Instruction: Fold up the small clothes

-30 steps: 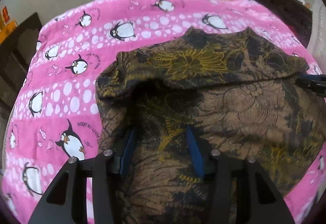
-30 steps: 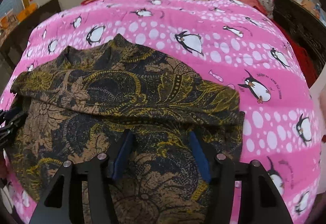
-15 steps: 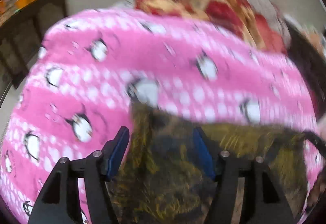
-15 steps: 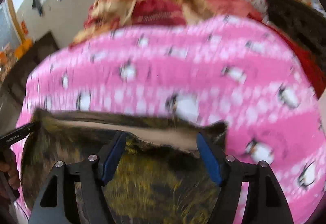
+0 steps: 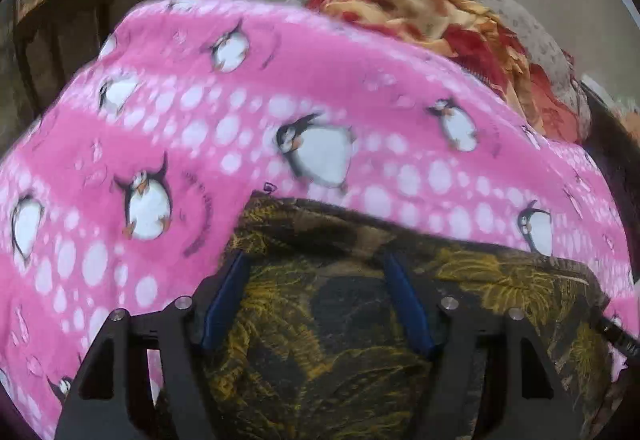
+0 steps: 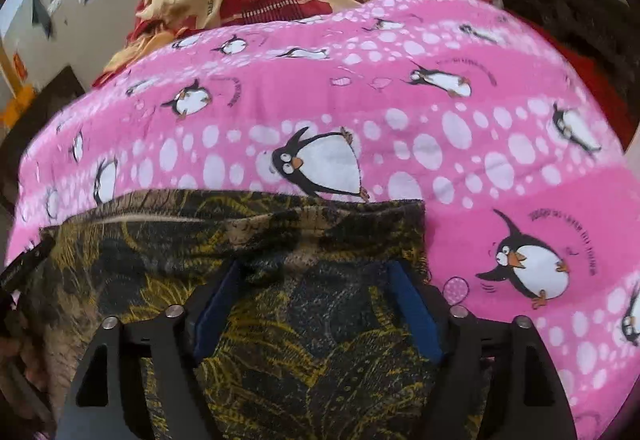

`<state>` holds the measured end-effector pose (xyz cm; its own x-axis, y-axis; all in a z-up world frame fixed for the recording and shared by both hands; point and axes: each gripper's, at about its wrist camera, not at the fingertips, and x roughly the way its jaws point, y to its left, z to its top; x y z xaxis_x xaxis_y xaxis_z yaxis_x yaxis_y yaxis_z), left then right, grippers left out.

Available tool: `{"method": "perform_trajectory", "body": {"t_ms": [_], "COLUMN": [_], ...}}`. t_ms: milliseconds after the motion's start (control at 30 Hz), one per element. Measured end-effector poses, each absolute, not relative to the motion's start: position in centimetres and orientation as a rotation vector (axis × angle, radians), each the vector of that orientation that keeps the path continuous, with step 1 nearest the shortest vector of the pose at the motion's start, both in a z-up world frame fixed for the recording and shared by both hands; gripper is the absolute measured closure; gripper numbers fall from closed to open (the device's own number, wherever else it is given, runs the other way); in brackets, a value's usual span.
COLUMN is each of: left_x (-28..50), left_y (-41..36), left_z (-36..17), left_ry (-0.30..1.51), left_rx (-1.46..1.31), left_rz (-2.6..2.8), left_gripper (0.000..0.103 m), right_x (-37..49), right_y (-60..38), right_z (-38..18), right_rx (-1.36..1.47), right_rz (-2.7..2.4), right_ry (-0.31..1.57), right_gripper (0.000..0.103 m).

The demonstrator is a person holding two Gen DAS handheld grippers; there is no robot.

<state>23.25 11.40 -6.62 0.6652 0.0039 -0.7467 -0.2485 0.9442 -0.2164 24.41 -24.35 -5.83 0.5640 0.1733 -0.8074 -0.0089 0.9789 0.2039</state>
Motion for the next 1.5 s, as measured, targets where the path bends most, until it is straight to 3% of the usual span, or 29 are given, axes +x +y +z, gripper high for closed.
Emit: {"method": "perform_trajectory", "body": {"t_ms": [67,133,267,367,433,533,700,733,833,1500], "left_x": [23.6,24.2,25.6,25.0,21.9,18.6,16.7,15.9,15.7,15.5], "left_y": [11.0,10.2,9.0,8.5,7.0,3.6,0.0,-0.2,-0.4,-0.4], "left_z": [-6.7,-6.8,-6.5,-4.3,-1.5,-0.7,-6.3,-7.0,-6.7,-6.8], "left_ry": [0.843,0.856,0.915,0.911,0.809,0.805,0.942,0.889,0.867,0.862], "left_rx": [-0.293,-0.25,-0.166,-0.113,-0.094,-0.062,-0.012,0.009,0.009,0.006], "left_rz": [0.155,0.165,0.173,0.184,0.122,0.01,-0.035,-0.037,-0.027,-0.026], "left_gripper": [0.033,0.025,0.021,0.021,0.021,0.021,0.02,0.018,0.018,0.017], "right_x": [25.2,25.6,25.9,24.8,21.8,19.1,15.1,14.9,13.0,12.5], "right_y": [-23.2,-22.5,-22.6,-21.8,-21.0,-19.3,-16.9,-17.5,-17.2,-17.4], "right_z": [-6.2,-6.4,-6.0,-3.5,-0.4,0.9,-3.0,-4.9,-5.5,-5.5], "right_rx": [0.122,0.078,0.095,0.027,0.015,0.024,-0.053,-0.023,-0.091,-0.07], "right_rz": [0.143,0.132,0.141,0.051,0.047,0.059,0.028,0.032,0.048,0.063], "right_ry": [1.004,1.02,1.034,1.001,0.887,0.898,0.975,1.019,0.89,0.855], "right_gripper": [0.0,0.0,0.0,0.013,0.013,0.012,0.012,0.012,0.01,0.007]}}
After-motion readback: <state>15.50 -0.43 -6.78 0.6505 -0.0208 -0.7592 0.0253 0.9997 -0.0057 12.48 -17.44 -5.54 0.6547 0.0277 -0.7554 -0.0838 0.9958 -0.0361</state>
